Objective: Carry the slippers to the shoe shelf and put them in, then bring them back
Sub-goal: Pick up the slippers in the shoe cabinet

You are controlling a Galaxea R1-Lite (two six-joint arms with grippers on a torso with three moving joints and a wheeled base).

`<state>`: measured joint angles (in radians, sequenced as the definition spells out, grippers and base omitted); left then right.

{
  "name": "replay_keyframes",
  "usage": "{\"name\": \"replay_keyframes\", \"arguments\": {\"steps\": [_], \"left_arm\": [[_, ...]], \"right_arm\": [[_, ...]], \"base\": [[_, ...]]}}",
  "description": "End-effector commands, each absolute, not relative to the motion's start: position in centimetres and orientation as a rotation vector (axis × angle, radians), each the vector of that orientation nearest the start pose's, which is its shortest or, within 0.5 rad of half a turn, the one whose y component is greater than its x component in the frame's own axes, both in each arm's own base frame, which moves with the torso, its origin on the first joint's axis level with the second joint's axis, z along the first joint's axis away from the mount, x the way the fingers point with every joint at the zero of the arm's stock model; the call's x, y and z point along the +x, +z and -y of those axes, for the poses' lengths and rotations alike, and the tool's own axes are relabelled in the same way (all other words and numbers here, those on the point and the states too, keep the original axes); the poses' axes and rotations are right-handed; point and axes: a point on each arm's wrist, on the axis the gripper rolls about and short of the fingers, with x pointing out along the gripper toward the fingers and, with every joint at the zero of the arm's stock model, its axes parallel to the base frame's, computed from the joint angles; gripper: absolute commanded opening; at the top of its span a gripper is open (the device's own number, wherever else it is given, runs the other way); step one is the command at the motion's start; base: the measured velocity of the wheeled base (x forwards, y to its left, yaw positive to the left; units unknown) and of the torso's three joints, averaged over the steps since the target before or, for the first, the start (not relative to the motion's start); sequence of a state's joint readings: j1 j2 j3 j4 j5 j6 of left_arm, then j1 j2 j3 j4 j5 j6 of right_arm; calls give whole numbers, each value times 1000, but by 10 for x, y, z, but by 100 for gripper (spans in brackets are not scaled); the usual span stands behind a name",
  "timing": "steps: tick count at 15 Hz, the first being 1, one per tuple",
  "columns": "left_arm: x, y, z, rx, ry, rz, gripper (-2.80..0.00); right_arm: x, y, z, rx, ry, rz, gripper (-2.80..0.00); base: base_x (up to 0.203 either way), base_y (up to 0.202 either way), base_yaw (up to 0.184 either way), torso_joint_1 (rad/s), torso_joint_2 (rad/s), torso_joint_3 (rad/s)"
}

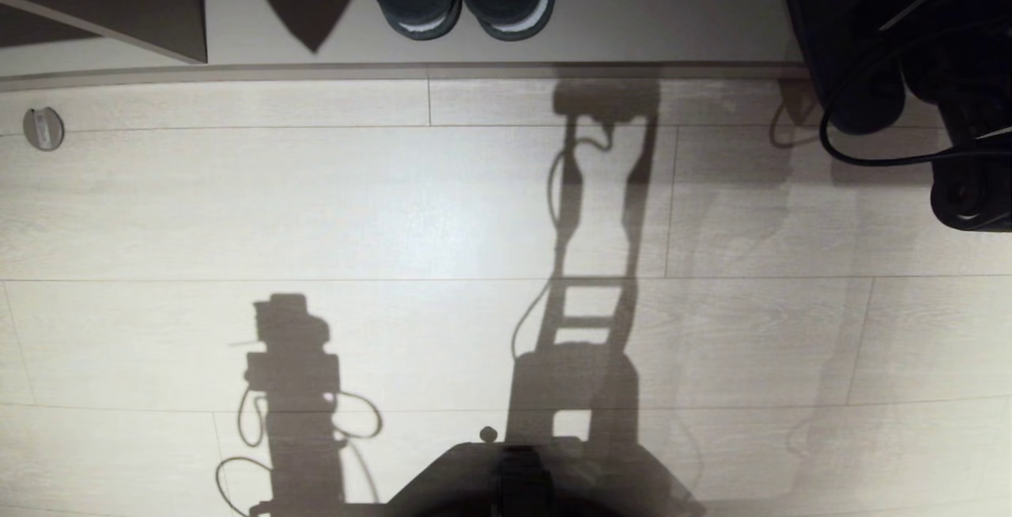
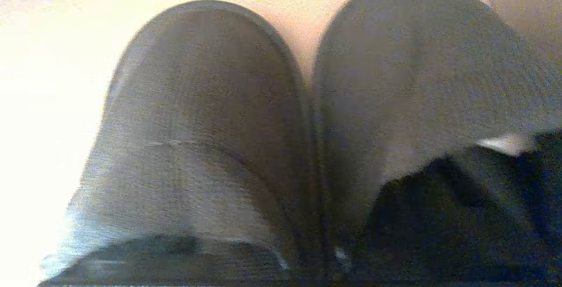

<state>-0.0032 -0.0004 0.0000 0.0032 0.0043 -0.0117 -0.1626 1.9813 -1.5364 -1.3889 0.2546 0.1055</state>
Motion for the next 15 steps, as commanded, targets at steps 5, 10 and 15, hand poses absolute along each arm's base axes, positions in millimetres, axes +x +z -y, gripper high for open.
{"name": "replay_keyframes", "arguments": {"steps": [5,10,15], "left_arm": [[-23,75,0,-12,2,-5,-280],[-23,75,0,-14,2,-3,-280],[-23,75,0,-14,2,-4,-280]], "right_arm": [[362,354,54,-104,140,932,-280],[346,346,51,-88,134,851,-280],[289,297,42,-27,121,556,-280]], "base": [[0,0,0,0,0,0],[0,0,0,0,0,0],[0,0,0,0,0,0]]}}
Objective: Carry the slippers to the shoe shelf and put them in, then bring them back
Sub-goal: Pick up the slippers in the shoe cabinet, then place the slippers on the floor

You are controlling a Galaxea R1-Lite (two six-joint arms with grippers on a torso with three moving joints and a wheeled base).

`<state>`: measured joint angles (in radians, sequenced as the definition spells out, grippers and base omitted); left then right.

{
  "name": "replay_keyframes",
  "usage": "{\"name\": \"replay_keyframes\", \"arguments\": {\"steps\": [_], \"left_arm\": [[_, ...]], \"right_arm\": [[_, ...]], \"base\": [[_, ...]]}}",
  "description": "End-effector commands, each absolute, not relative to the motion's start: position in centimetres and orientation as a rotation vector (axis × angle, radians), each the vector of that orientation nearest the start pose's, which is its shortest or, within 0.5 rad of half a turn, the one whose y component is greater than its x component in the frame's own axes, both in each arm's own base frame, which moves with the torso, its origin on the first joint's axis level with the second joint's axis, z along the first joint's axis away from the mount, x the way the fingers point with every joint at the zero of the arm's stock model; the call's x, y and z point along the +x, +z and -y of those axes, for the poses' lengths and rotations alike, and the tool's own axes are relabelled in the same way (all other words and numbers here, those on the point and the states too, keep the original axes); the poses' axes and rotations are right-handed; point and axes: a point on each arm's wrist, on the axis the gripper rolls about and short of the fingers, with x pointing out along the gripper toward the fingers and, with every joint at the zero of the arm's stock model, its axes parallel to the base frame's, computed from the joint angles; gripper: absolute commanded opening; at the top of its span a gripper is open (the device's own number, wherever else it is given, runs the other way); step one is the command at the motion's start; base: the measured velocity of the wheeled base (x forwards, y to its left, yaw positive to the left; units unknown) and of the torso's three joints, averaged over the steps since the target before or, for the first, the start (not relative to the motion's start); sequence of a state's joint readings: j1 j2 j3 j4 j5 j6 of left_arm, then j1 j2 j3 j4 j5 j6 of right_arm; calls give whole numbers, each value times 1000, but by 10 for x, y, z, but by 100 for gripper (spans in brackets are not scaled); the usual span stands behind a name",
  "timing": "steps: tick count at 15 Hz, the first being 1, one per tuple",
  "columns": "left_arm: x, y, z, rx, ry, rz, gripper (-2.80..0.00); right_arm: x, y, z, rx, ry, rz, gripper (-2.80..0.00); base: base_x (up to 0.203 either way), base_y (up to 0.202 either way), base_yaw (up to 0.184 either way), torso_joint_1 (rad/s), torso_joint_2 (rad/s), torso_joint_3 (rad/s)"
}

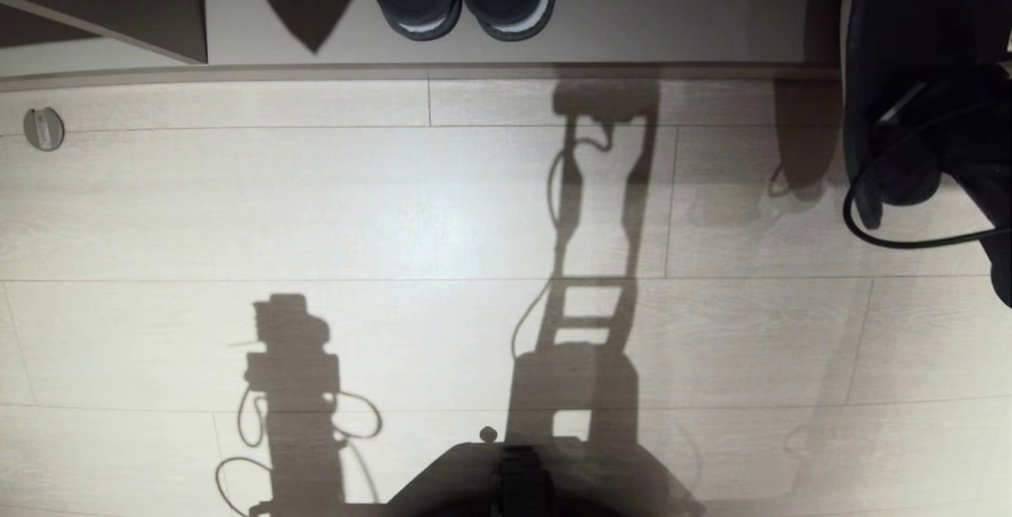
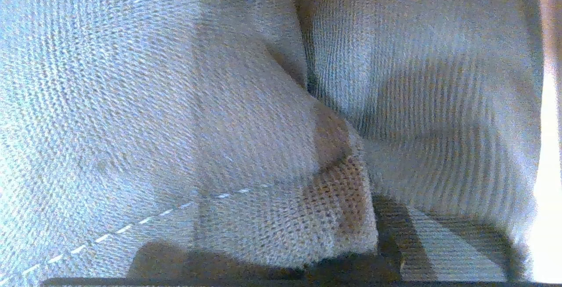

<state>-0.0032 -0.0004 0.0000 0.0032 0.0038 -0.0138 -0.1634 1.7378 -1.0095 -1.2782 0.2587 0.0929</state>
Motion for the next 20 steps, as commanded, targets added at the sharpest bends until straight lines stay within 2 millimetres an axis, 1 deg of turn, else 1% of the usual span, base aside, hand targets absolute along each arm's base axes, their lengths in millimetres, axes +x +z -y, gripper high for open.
{"name": "replay_keyframes", "arguments": {"steps": [1,6,7,8,9,11,12,14,15,16,17,18,19,20], "left_arm": [[-23,75,0,-14,2,-5,-280],[-23,75,0,-14,2,-5,-280],[-23,75,0,-14,2,-3,-280],[-23,75,0,-14,2,-4,-280],[-23,75,0,-14,2,-5,-280],[-23,75,0,-14,2,-5,-280],[-23,75,0,-14,2,-5,-280],[-23,75,0,-14,2,-5,-280],[-23,75,0,-14,2,-4,-280],[-23,75,0,-15,2,-3,-280],[-23,75,0,-14,2,-5,-280],[-23,75,0,-14,2,-5,-280],[-23,75,0,-15,2,-5,-280],[-23,75,0,-15,2,-4,-280]], "right_arm": [[271,285,39,-25,117,495,-280],[180,228,23,-79,99,278,-280],[169,222,22,-87,98,259,-280],[154,221,19,-92,96,263,-280],[134,222,16,-99,95,279,-280],[102,218,11,-100,94,267,-280],[81,216,7,-101,94,265,-280],[42,208,1,-97,96,242,-280],[27,201,-2,-91,99,206,-280],[10,195,-4,-95,101,207,-280],[-3,189,-7,-104,102,213,-280],[-10,181,-8,-132,101,217,-280],[-12,174,-8,-167,111,203,-280],[-11,172,-9,-181,159,194,-280]], "base": [[0,0,0,0,0,0],[0,0,0,0,0,0],[0,0,0,0,0,0],[0,0,0,0,0,0],[0,0,0,0,0,0],[0,0,0,0,0,0],[0,0,0,0,0,0],[0,0,0,0,0,0],[0,0,0,0,0,0],[0,0,0,0,0,0],[0,0,0,0,0,0],[0,0,0,0,0,0],[0,0,0,0,0,0],[0,0,0,0,0,0]]}}
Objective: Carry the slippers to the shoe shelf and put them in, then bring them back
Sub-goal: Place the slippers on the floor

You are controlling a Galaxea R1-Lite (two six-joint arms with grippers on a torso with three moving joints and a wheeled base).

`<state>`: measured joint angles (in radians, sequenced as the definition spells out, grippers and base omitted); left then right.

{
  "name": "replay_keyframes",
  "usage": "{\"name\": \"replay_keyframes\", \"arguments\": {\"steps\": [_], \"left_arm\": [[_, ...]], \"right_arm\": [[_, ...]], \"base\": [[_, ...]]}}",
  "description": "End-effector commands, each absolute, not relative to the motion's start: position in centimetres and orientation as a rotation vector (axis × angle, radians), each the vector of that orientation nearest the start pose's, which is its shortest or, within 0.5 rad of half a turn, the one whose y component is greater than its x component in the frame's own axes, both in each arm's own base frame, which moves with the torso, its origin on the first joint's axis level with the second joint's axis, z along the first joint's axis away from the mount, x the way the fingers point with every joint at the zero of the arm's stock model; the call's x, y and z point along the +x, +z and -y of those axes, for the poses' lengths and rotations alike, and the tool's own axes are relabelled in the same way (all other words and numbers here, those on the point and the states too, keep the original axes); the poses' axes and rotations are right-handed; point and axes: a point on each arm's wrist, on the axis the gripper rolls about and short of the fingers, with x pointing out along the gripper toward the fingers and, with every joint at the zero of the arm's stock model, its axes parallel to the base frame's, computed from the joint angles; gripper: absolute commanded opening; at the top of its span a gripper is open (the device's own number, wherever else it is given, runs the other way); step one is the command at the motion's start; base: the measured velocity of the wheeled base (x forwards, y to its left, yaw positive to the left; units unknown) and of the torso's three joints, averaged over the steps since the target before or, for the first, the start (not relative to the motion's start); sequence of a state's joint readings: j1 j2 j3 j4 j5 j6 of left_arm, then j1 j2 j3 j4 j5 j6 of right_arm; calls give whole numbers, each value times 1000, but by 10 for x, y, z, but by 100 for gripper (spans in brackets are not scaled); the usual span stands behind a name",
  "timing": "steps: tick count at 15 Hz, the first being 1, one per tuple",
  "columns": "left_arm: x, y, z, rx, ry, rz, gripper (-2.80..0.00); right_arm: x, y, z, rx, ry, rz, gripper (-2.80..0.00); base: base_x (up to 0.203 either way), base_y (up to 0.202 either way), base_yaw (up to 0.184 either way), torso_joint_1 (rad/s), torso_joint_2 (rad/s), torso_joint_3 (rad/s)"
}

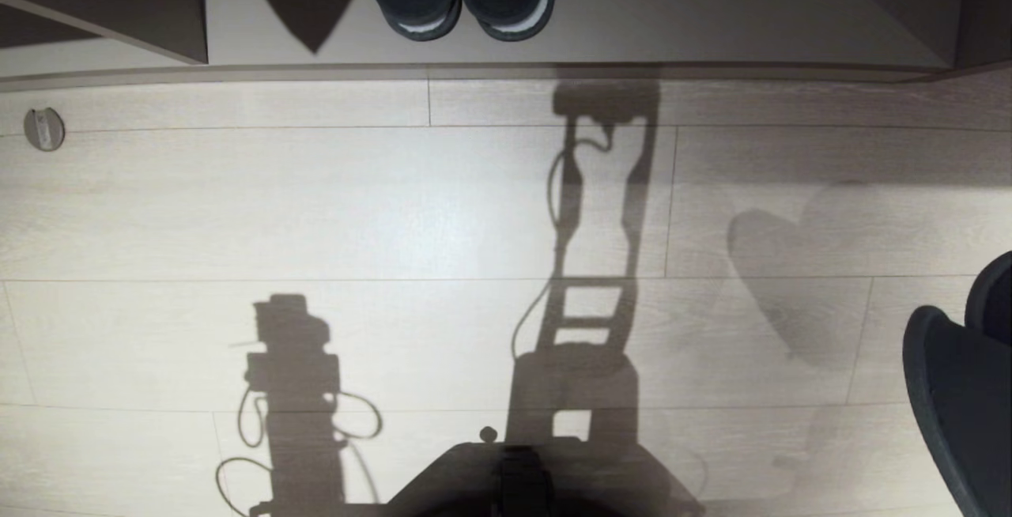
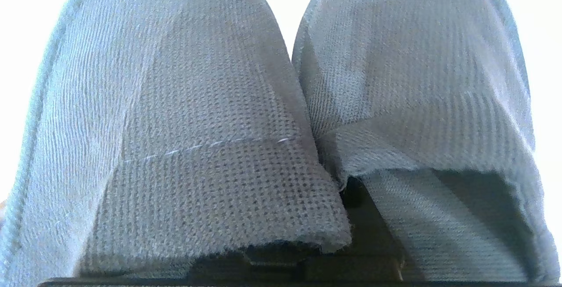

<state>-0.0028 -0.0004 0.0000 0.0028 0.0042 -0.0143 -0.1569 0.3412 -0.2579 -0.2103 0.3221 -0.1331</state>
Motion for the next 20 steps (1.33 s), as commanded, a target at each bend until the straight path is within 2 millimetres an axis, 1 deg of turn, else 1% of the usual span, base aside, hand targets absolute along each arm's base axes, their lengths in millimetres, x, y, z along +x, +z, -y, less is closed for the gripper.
{"name": "replay_keyframes", "arguments": {"steps": [1,3,5,10,13,15,17,18,19,20], "left_arm": [[-23,75,0,-15,2,-4,-280],[-23,75,0,-15,2,-5,-280],[-23,75,0,-14,2,-5,-280],[-23,75,0,-14,2,-5,-280],[-23,75,0,-14,2,-5,-280],[-23,75,0,-14,2,-5,-280],[-23,75,0,-14,2,-5,-280],[-23,75,0,-14,2,-5,-280],[-23,75,0,-14,2,-5,-280],[-23,75,0,-14,2,-5,-280]], "right_arm": [[-12,172,-10,-184,225,191,-280],[-12,170,-11,-185,252,176,-280],[-10,162,-11,-175,273,143,-280],[-10,161,-11,-143,349,142,-280],[-20,155,-10,-132,442,147,-280],[-28,140,-8,-128,369,147,-280],[-30,122,-7,-123,286,141,-280],[-30,121,-7,-122,279,141,-280],[-29,113,-5,-118,222,138,-280],[-27,99,-3,-111,116,118,-280]], "base": [[0,0,0,0,0,0],[0,0,0,0,0,0],[0,0,0,0,0,0],[0,0,0,0,0,0],[0,0,0,0,0,0],[0,0,0,0,0,0],[0,0,0,0,0,0],[0,0,0,0,0,0],[0,0,0,0,0,0],[0,0,0,0,0,0]]}}
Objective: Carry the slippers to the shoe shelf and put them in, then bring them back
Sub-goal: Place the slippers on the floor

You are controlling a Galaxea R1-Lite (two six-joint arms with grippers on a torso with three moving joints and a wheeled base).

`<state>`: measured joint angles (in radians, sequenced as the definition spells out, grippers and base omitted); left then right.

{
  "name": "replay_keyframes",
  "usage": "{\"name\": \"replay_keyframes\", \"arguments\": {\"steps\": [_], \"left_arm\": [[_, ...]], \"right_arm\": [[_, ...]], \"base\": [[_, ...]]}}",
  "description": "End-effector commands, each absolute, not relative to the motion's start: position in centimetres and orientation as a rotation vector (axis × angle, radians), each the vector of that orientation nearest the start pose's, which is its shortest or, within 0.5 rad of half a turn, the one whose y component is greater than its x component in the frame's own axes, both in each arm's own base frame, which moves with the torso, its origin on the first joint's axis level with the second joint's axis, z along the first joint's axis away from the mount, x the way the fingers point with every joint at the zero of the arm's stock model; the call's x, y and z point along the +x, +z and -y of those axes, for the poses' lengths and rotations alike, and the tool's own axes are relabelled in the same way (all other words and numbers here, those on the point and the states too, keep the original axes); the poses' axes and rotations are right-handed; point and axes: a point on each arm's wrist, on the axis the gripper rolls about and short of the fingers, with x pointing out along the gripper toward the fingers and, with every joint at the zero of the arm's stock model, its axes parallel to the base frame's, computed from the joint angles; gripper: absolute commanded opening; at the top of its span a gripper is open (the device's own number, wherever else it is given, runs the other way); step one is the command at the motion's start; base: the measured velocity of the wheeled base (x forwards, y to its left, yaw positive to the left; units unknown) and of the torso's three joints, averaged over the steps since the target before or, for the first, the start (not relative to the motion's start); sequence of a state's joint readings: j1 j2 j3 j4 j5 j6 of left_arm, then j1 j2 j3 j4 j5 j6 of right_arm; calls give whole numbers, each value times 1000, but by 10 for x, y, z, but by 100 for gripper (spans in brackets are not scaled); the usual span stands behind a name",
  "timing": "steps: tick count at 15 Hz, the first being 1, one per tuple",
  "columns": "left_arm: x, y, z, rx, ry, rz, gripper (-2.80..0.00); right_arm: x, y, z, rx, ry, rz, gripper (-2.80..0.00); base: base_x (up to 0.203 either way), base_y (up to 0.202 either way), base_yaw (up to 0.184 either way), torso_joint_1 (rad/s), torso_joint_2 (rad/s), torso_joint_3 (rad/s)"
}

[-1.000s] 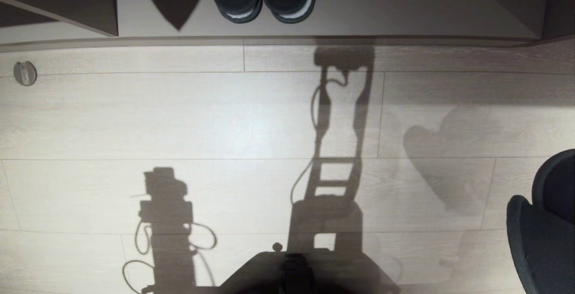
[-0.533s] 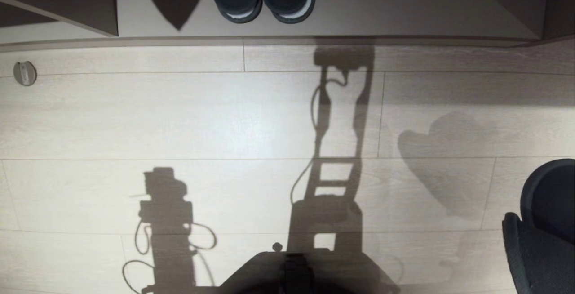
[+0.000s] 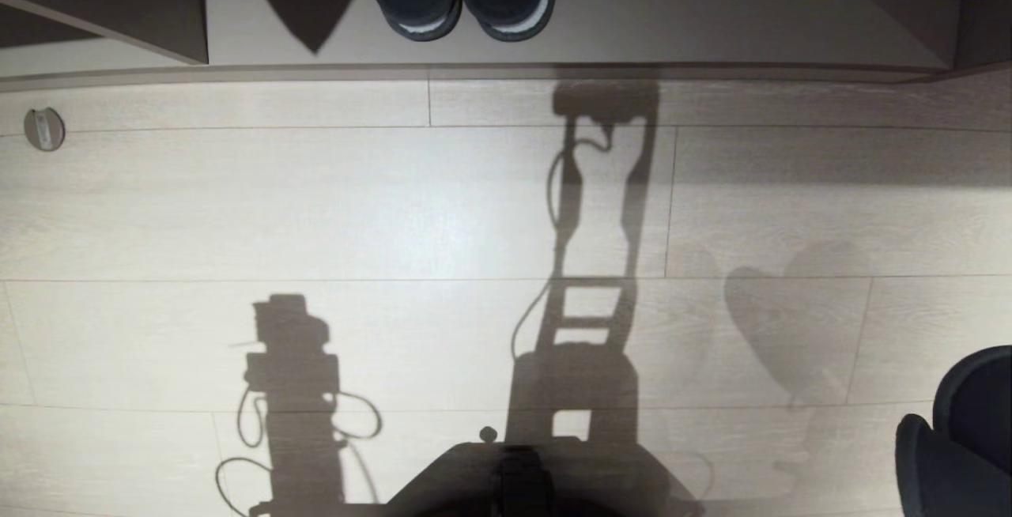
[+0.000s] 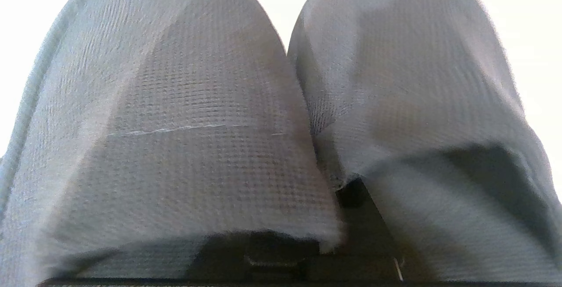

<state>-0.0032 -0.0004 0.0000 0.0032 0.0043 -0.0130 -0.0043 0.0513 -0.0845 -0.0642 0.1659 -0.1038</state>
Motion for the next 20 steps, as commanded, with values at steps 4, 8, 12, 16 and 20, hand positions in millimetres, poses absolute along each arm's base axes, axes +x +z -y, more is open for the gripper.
{"name": "replay_keyframes", "arguments": {"steps": [4,8,12,16,20], "left_arm": [[-23,75,0,-12,2,-5,-280],[-23,75,0,-15,2,-5,-280],[-23,75,0,-17,2,-5,-280],[-23,75,0,-17,2,-5,-280],[-23,75,0,-17,2,-5,-280]], "right_arm": [[-23,75,-1,-104,17,1,-280],[-23,75,-1,-95,16,-1,-280],[-23,75,-1,-72,14,0,-280],[-23,75,0,-44,9,0,-280],[-23,75,0,-44,9,0,-280]], "base": [[0,0,0,0,0,0],[0,0,0,0,0,0],[0,0,0,2,3,149],[0,0,0,3,-1,204],[0,0,0,4,3,202]]}}
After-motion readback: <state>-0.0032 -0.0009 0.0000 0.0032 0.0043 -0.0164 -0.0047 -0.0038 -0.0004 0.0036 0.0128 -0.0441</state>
